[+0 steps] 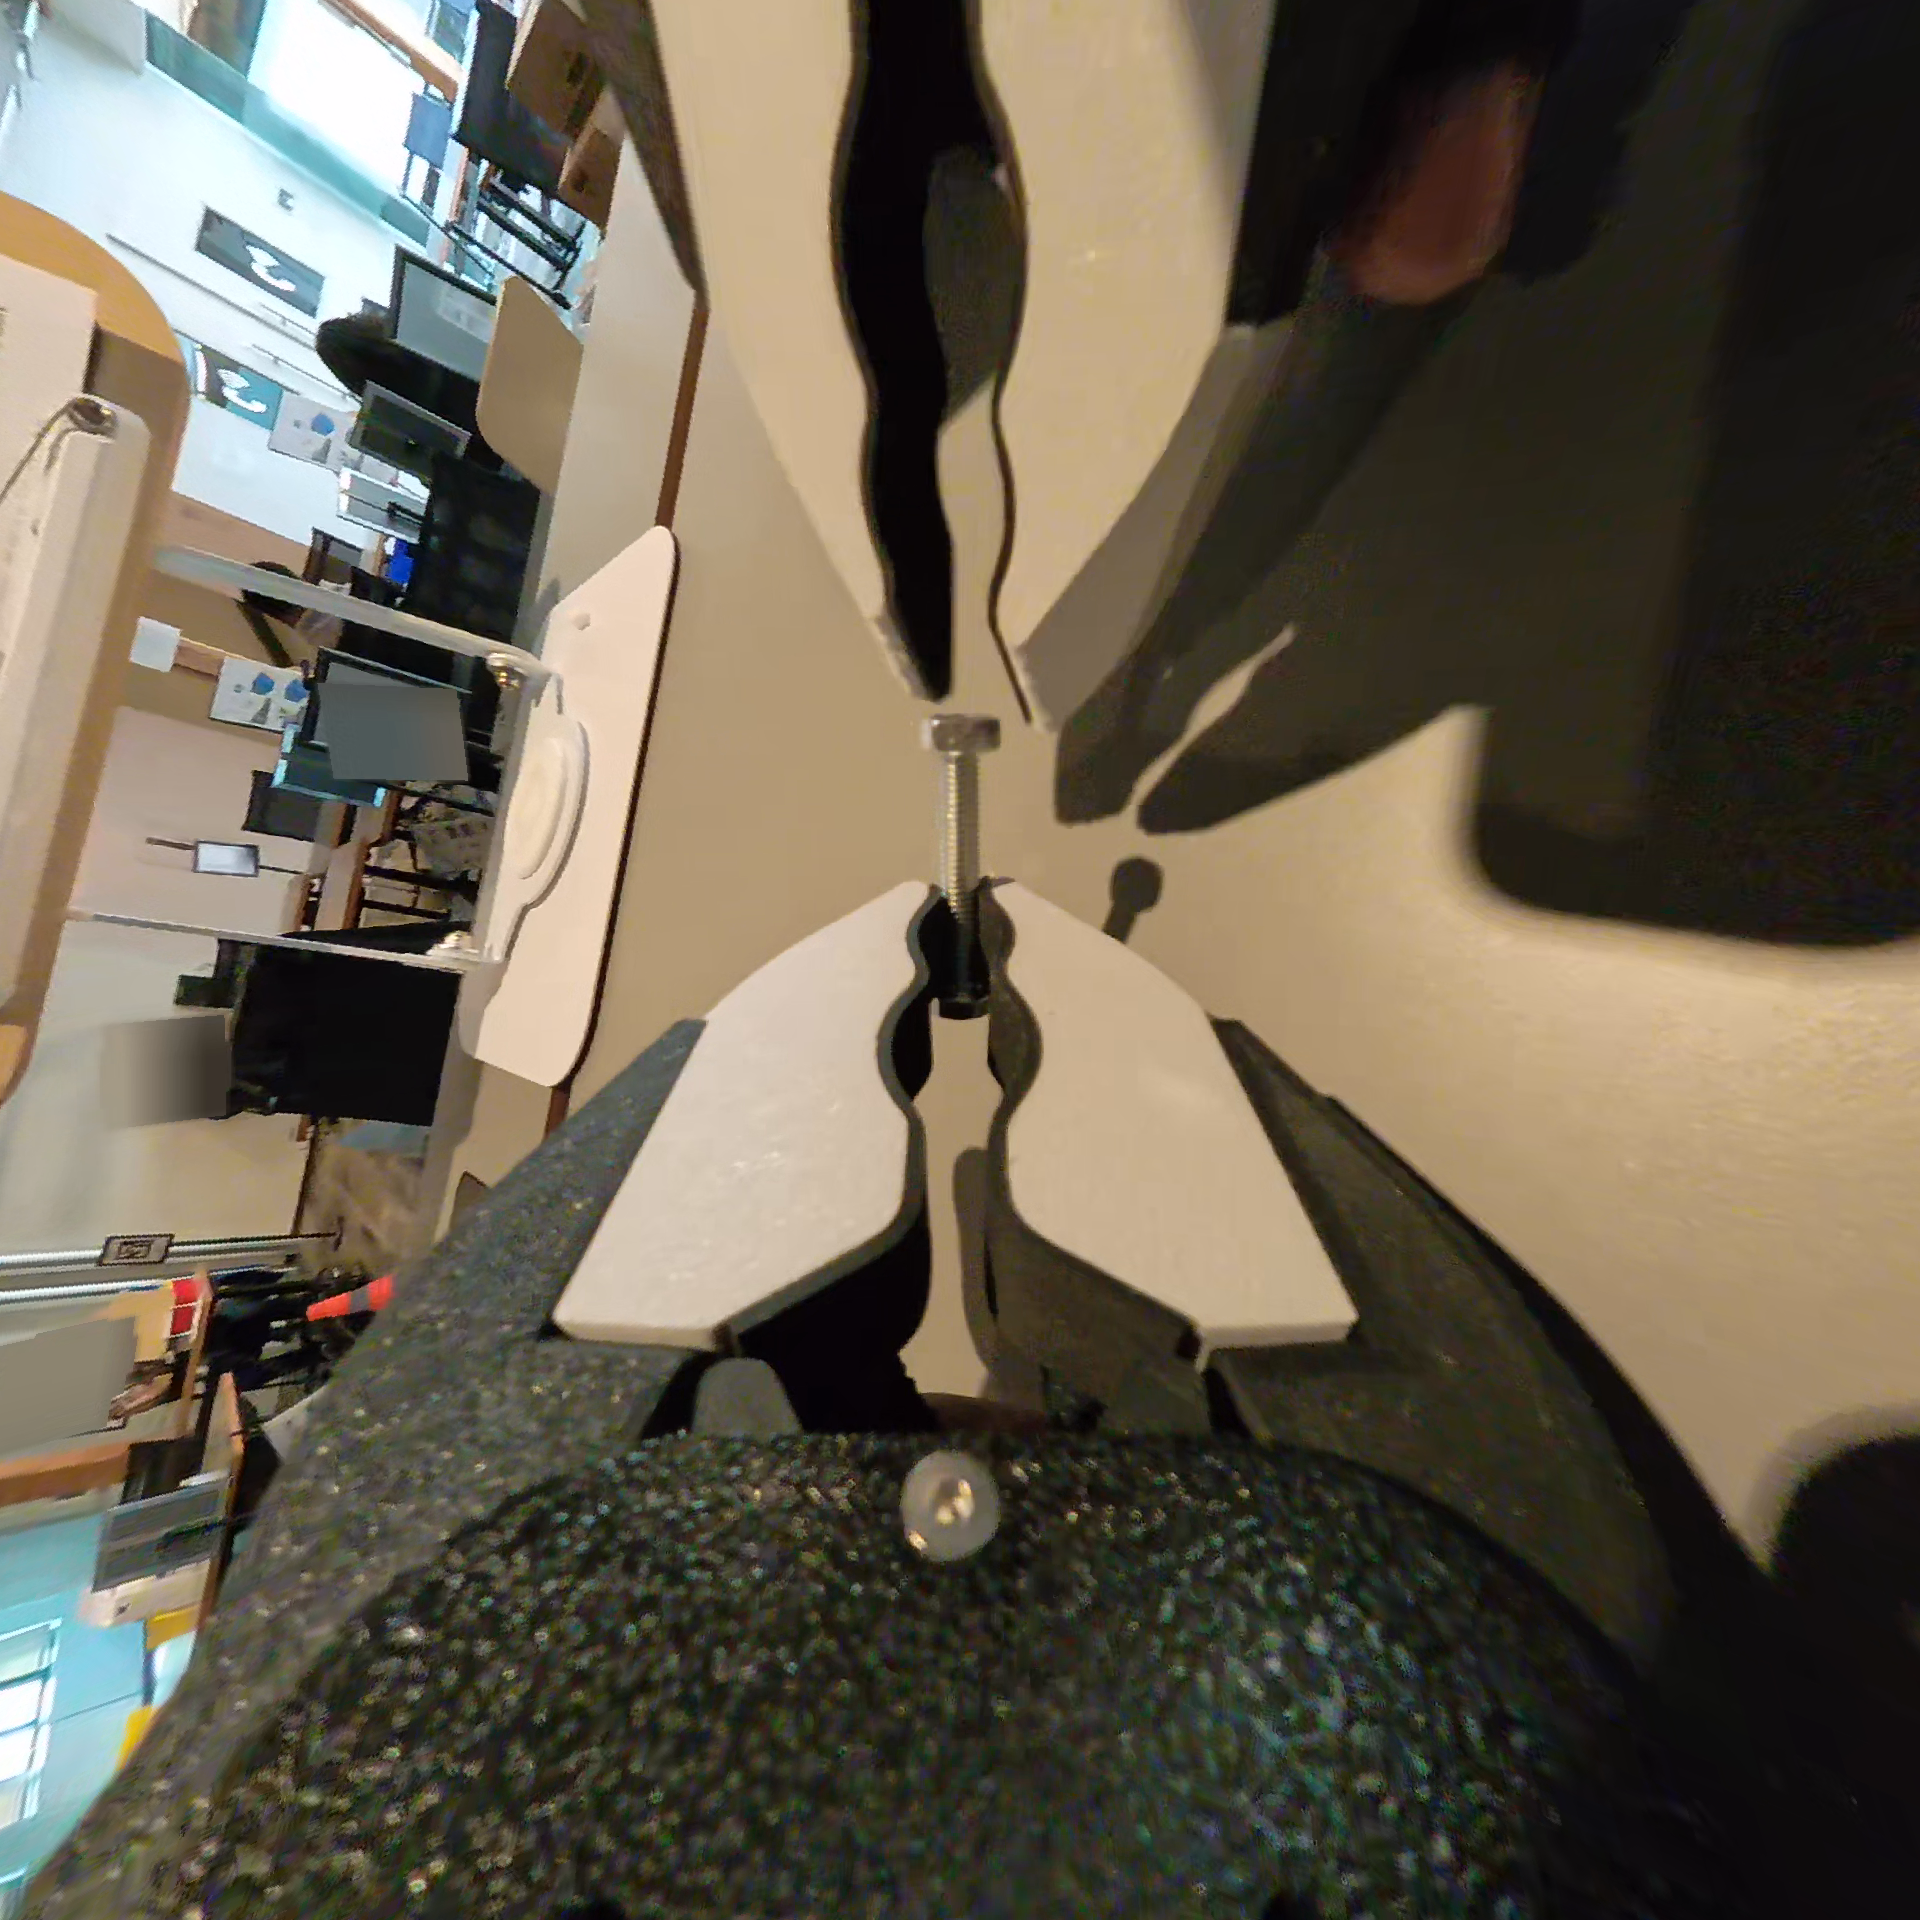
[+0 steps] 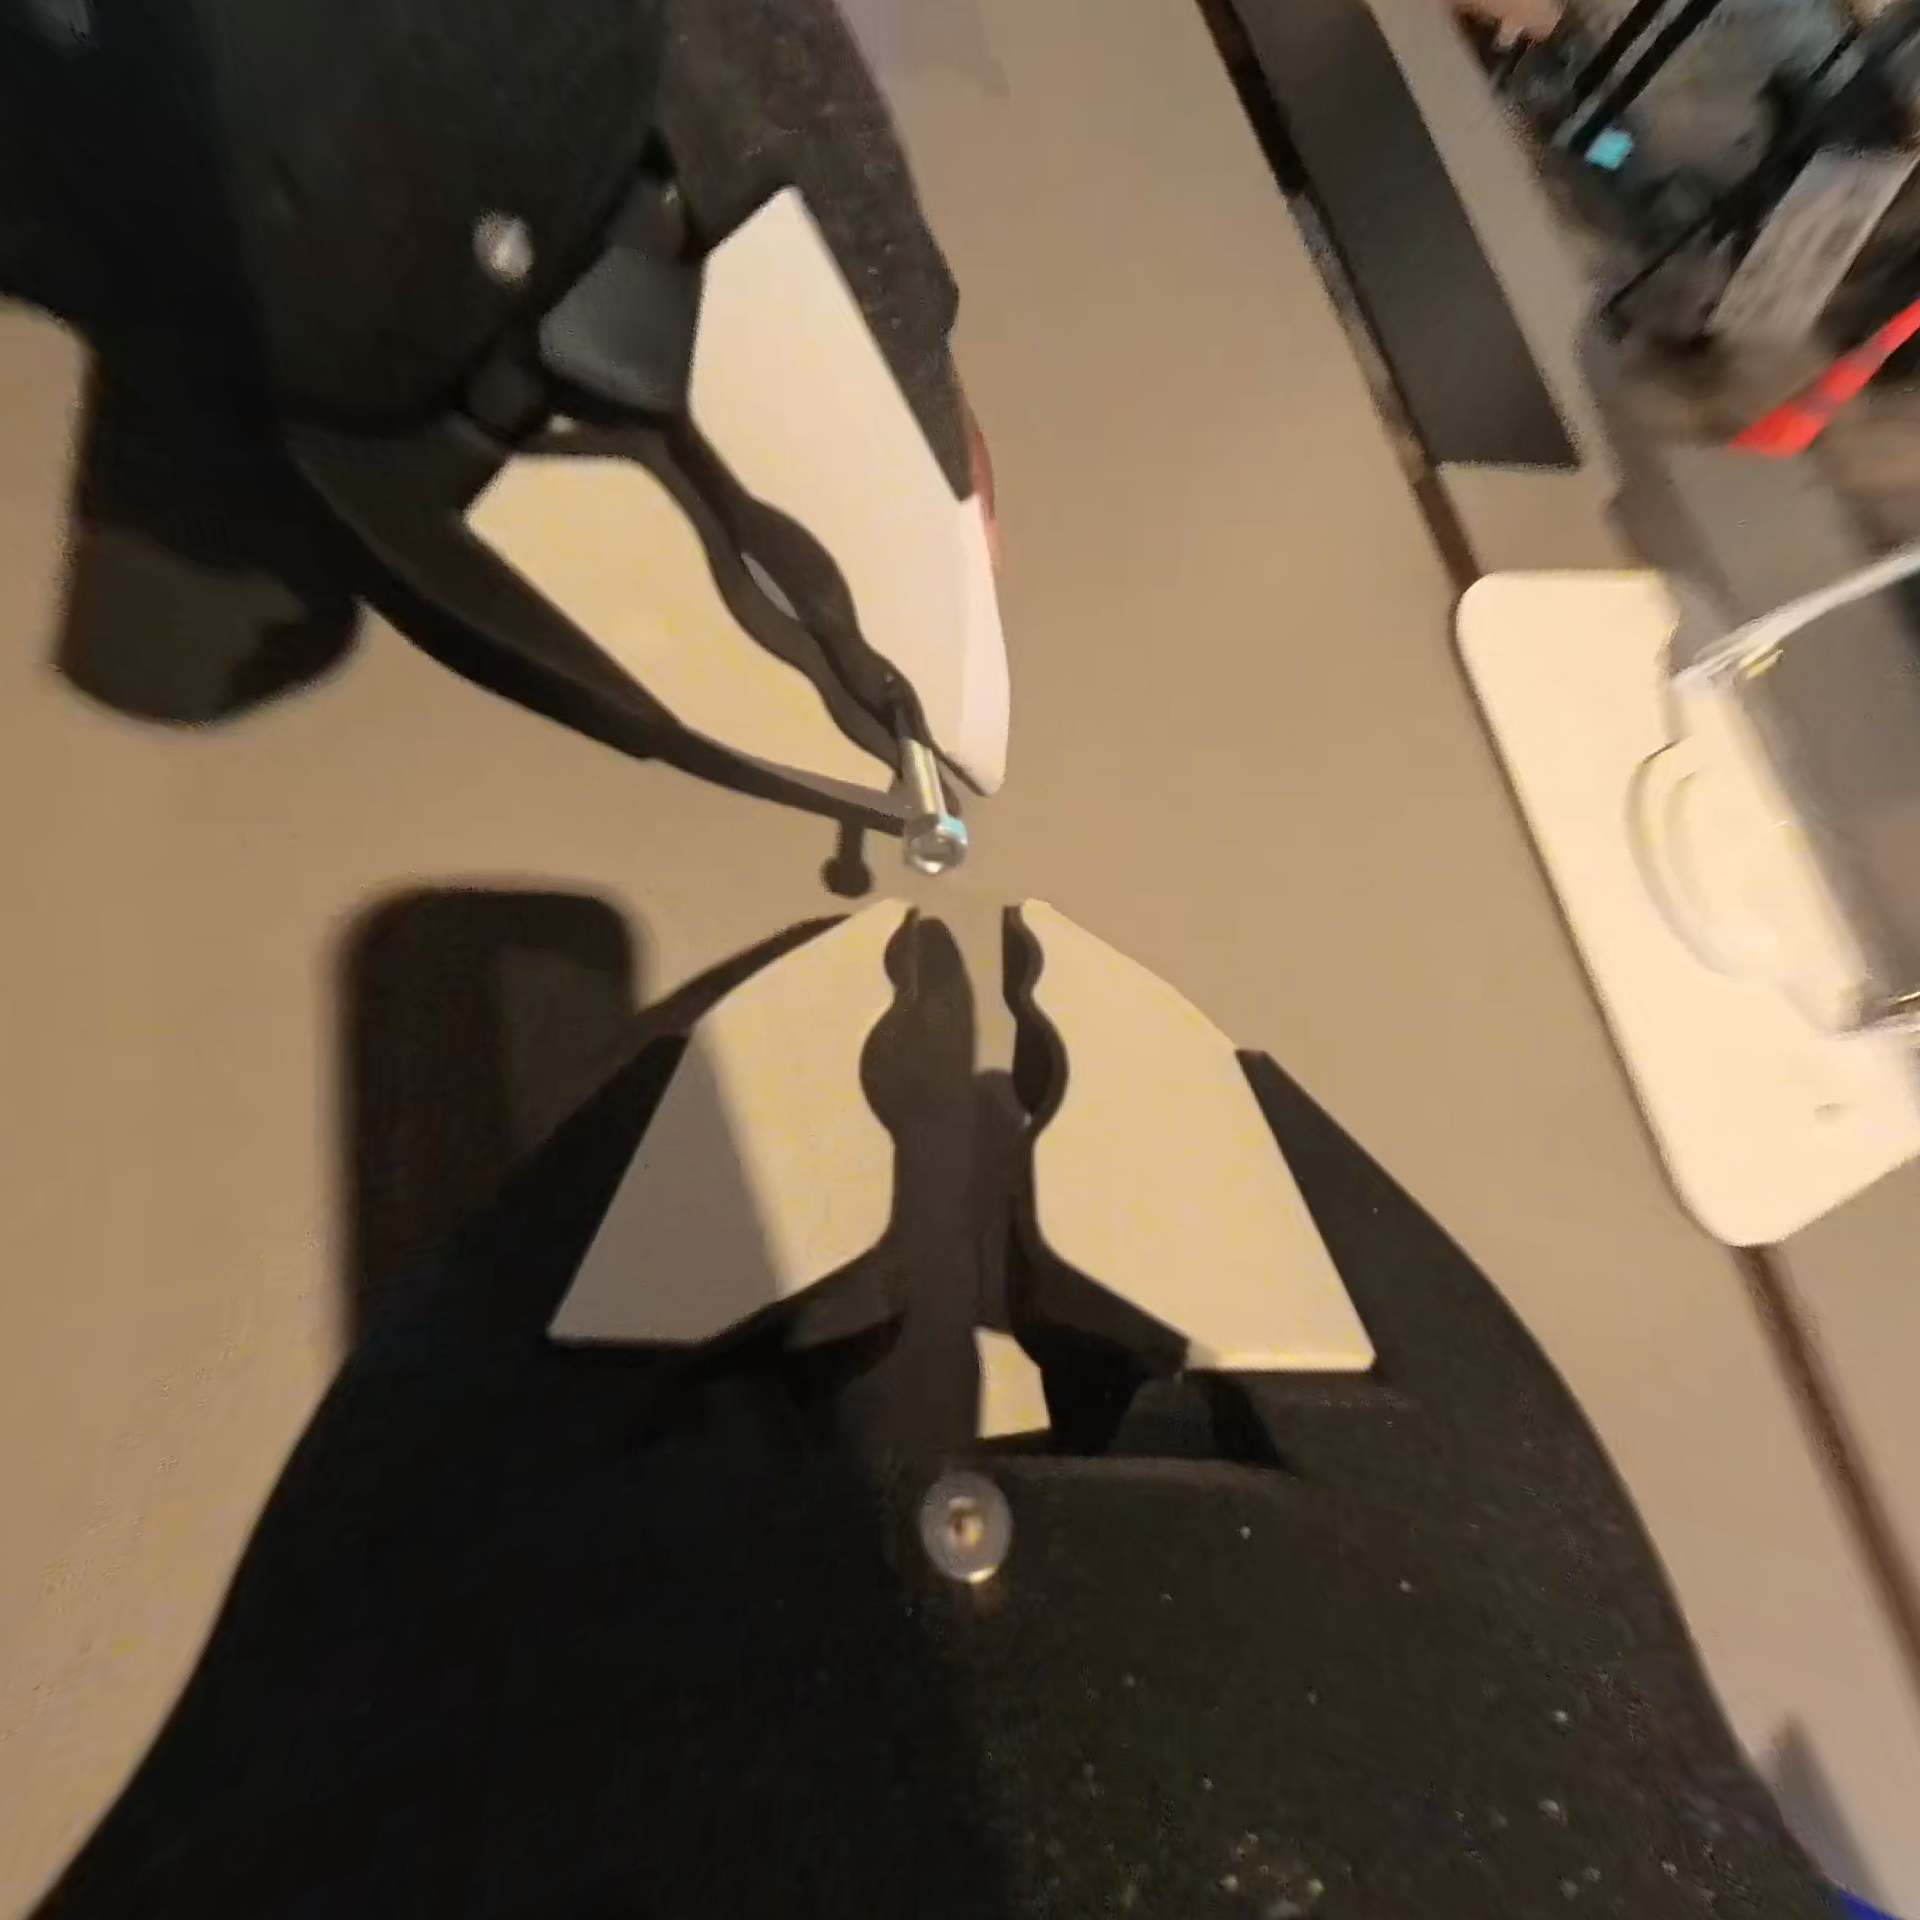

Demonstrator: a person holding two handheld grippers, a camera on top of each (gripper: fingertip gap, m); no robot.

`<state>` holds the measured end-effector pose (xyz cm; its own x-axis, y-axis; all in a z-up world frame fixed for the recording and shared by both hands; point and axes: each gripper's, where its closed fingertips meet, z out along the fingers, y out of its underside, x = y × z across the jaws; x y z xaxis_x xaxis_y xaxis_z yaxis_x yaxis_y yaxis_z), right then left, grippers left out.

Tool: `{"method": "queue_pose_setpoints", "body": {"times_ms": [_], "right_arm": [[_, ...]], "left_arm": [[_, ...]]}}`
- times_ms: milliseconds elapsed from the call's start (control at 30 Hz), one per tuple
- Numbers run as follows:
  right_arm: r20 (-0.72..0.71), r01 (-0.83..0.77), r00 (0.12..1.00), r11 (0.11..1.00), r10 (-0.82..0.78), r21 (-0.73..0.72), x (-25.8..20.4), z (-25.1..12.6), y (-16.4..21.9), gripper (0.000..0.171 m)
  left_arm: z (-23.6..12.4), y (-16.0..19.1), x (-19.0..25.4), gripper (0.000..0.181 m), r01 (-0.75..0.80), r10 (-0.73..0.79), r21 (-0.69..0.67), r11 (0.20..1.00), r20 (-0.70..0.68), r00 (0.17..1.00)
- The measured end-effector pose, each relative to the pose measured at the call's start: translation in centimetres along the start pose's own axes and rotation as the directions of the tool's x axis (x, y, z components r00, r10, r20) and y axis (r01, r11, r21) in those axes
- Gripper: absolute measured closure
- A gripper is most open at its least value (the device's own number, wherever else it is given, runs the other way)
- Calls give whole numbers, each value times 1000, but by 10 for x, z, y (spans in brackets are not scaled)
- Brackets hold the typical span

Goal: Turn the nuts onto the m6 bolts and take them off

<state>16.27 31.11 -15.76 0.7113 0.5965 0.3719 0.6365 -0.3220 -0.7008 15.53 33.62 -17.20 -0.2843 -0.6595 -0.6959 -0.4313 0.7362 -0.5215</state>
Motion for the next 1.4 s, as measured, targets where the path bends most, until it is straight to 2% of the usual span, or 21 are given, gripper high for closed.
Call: {"method": "queue_pose_setpoints", "body": {"times_ms": [100,167,367,467,567,633,667,733,767,800,833,900,967,1033,1133,1267,1400], "right_arm": [[-76,240,968,971,-239,6,-1,-2,-1,152],[-92,326,942,945,-324,13,-5,-3,-3,149],[-131,425,900,904,-416,48,-11,-5,-13,151],[-103,394,915,919,-390,25,-14,-2,-10,160],[-36,211,977,977,-211,-3,-14,0,-9,160],[34,-16,999,1000,17,-23,-14,1,-9,160],[81,-175,981,984,177,-32,-14,1,-9,160],[198,-500,846,865,495,-26,-13,-1,-15,160],[265,-607,764,795,588,-11,-12,-3,-19,160],[324,-659,714,752,621,11,-9,-5,-22,160],[365,-665,704,746,609,38,-7,-9,-25,159],[364,-575,783,811,505,110,-3,-14,-26,157],[268,-395,902,898,339,193,3,-18,-24,148],[169,-196,973,948,156,252,4,-23,-24,146],[73,4,997,958,-26,287,-1,-25,-25,143],[54,87,992,929,-114,361,-8,-34,-35,141],[24,182,979,921,-202,345,-11,-37,-32,144]], "left_arm": [[1,-1,4,176,-4,4,6,1000,-24,1000],[0,-4,6,176,-4,5,17,1000,-37,999],[-1,-8,12,176,-24,27,35,999,-68,997],[-1,-7,11,176,-49,51,25,998,-51,997],[-1,-5,7,176,-112,112,-5,994,1,994],[0,-4,3,176,-163,165,-35,986,40,986],[-1,-4,1,176,-182,185,-46,982,56,981],[-2,-5,-4,176,-181,184,-46,982,85,979],[-4,-7,-7,176,-160,163,-32,987,97,982],[-5,-8,-9,176,-133,134,-13,991,108,985],[-6,-10,-12,176,-109,108,0,994,115,987],[-6,-8,-13,176,-67,66,11,998,109,992],[-5,-7,-12,176,-35,33,29,999,88,996],[-6,-9,-11,176,0,-5,61,998,67,998],[-7,-18,-5,176,49,-50,128,991,6,999],[-9,-25,4,176,87,-77,172,981,-65,995],[-9,-26,9,176,89,-72,176,980,-98,993]]}}
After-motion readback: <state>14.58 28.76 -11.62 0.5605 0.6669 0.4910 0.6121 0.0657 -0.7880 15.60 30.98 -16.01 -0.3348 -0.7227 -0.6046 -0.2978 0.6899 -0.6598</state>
